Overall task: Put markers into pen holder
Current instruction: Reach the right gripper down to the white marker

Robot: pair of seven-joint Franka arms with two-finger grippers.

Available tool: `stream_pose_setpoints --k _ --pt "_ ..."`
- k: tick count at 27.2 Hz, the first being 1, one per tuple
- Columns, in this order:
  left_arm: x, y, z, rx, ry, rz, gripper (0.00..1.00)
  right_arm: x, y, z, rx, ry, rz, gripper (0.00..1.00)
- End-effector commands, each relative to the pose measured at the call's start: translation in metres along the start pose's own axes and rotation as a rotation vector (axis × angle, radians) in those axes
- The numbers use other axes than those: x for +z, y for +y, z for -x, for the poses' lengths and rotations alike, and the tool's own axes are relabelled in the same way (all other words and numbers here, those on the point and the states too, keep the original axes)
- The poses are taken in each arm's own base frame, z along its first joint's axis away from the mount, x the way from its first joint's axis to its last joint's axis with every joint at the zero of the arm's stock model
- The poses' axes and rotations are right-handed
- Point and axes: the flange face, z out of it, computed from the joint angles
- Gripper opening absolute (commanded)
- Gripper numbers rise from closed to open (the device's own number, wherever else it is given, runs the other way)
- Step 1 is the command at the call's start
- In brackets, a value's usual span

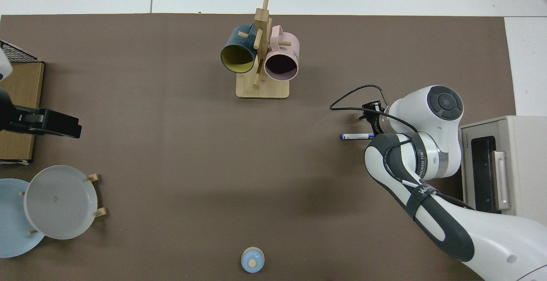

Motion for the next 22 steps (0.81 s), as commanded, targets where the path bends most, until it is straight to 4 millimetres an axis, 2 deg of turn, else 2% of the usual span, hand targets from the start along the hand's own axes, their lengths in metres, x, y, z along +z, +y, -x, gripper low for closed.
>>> stream_pose_setpoints --k 1,4,7,9,12,17,19,22 --pt "-0.0009 0.0027 0.0071 -0.003 -0.008 0.012 1.0 0.0046 0.0065 -0.0042 0.004 -0.007 -0.029 0.96" --pt "-0.0008 0.0027 0.0071 -0.003 -0.008 0.012 1.0 0.0047 0.0066 -0.0042 0.0 -0.007 -0.028 0.9" --pt "-0.0005 0.0028 0.0085 -0.003 -0.01 0.012 1.0 0.0049 0.007 -0.005 0.001 -0.007 -0.025 0.73" --pt "-0.0007 0.0029 0.0095 -0.003 -0.01 0.012 1.0 0.005 0.0071 -0.005 -0.002 -0.006 -0.023 0.68" --pt "-0.0007 0.0037 0.0094 -0.001 -0.01 0.012 1.0 0.0051 0.0073 -0.0059 0.001 -0.007 -0.022 0.49" --pt "-0.0006 0.0045 0.0094 0.0 -0.01 0.011 1.0 0.0045 0.007 -0.0067 0.001 -0.007 -0.022 0.27" --pt "-0.0006 0.0045 0.0094 0.0 -0.01 0.011 1.0 0.0043 0.0072 -0.0093 0.006 -0.006 -0.023 0.15" --pt "-0.0008 0.0045 0.0092 0.0 -0.008 0.011 1.0 0.0021 0.0066 -0.0083 0.007 -0.006 -0.025 0.07"
